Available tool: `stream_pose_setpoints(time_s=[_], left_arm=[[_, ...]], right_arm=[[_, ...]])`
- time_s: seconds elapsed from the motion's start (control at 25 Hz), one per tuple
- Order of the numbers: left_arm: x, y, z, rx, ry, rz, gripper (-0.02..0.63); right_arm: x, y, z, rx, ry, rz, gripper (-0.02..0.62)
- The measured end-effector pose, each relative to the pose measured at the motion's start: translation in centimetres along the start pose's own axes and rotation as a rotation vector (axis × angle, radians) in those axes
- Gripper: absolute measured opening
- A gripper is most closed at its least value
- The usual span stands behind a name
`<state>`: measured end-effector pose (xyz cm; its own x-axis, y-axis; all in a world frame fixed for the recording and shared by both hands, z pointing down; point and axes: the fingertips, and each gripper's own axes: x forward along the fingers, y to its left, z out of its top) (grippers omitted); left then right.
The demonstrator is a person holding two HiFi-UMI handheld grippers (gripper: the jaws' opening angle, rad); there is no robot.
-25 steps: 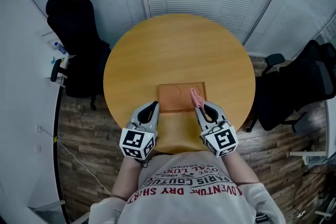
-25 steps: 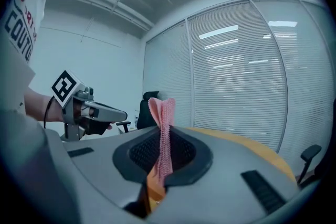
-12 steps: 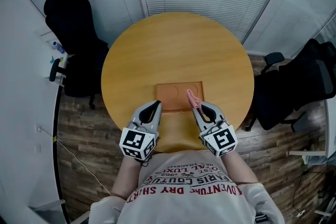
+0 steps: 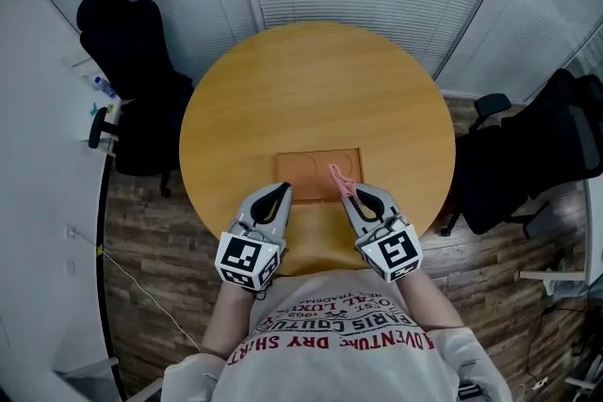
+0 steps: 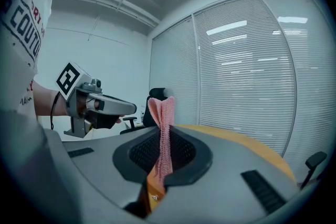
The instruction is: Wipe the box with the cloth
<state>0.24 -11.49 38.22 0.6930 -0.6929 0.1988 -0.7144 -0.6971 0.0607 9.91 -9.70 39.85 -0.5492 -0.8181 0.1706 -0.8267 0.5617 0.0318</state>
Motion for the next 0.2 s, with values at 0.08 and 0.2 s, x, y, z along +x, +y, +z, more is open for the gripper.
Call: stream_pose_setpoints(time_s=[0.08, 0.2], left_arm=[[0.15, -0.10, 0.07, 0.003, -0.004, -0.002, 0.009], [0.41, -0.26, 0.14, 0.004, -0.009, -0.003, 0.009]], right_arm=[[0.15, -0.18, -0.03, -0.001, 0.000, 0.004, 0.026], [0.35, -0.40, -0.07, 0.000, 0.004, 0.011, 0.026]])
